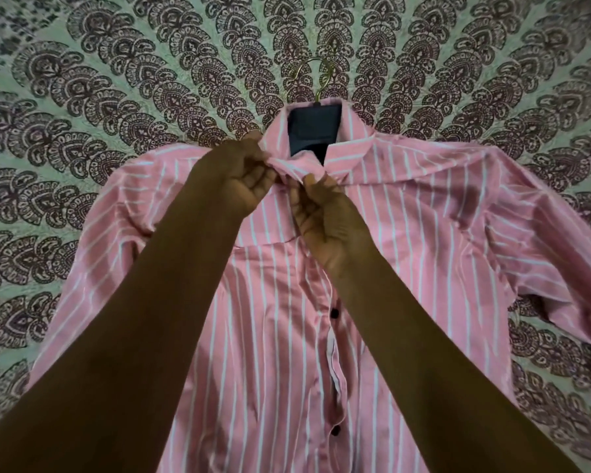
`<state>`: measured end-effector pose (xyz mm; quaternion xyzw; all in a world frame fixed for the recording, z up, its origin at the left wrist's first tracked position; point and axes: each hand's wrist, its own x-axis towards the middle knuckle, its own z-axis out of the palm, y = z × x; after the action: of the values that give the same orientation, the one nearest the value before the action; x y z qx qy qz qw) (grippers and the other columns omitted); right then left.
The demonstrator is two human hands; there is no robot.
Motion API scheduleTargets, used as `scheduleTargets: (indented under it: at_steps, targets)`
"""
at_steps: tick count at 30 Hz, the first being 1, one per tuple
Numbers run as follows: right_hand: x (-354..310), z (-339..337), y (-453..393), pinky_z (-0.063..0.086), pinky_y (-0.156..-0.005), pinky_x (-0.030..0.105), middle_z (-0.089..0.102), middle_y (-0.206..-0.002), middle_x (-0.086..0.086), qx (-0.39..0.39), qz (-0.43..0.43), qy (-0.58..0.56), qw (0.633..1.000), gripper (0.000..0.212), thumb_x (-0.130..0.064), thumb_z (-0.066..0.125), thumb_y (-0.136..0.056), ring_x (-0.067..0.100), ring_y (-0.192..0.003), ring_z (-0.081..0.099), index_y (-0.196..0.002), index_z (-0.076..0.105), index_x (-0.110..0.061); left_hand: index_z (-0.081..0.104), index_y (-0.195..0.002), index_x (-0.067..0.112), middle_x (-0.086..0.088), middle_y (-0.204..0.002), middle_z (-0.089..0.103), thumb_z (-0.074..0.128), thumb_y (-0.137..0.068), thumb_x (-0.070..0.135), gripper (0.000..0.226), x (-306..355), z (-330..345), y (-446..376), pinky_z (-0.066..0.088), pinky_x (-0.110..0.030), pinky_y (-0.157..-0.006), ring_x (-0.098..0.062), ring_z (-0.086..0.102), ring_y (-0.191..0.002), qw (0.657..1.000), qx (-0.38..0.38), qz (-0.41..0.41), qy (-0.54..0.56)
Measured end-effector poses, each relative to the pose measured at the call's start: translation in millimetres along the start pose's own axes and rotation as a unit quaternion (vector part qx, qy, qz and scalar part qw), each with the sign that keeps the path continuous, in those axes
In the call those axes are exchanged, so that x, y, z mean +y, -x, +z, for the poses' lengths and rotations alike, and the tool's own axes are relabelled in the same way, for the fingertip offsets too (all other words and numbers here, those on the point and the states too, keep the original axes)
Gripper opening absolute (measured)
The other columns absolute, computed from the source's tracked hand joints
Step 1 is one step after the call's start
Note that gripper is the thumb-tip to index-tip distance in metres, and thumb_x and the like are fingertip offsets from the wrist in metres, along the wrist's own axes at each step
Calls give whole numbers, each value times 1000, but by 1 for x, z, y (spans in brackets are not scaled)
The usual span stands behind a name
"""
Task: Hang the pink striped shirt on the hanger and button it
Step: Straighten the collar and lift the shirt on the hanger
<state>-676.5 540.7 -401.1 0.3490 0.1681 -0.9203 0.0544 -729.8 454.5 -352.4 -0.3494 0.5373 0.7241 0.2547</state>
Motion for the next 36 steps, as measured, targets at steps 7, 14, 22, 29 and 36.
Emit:
scheduleTargets:
  at_steps: [7,14,22,29,36]
  targets:
    - [13,-4,-6,50,-63,18,63,-64,1,16,-98,150,984,22,10,50,-86,13,-65,57,-80,57,-9,54,-74,16,2,-56,54,62,-84,27,17,-5,-8,-10,48,-14,-46,-8,52,-42,988,32,39,-148]
    - [8,2,1,56,-64,20,66,-58,4,29,-37,0,999,19,5,42,-92,10,-55,64,-83,55,-6,51,-68,7,1,-41,59,51,-88,-2,22,-9,-7,-13,54,-15,-50,-5,59,-42,999,-8,40,-11]
    - [-2,2,14,49,-59,27,60,-65,9,108,-23,293,950,17,-3,48,-87,14,-54,57,-72,53,-9,41,-69,17,2,-47,59,25,-84,-17,40,-26,-10,-19,46,-24,-61,-12,53,-55,997,-22,41,67]
    - [-18,1,15,49,-69,34,66,-86,6,30,-464,635,617,24,-26,61,-80,24,-80,62,-97,62,-9,41,-77,20,-2,-61,46,28,-80,-13,35,-12,-14,-19,38,-25,-61,-15,45,-57,994,-66,81,22]
    - [-29,1,-3,49,-69,39,72,-80,7,46,-357,738,571,17,-32,71,-74,31,-82,64,-79,69,-17,52,-80,15,-5,-70,59,52,-89,27,15,-1,-10,-31,39,-25,-55,-19,57,-63,911,93,209,-344]
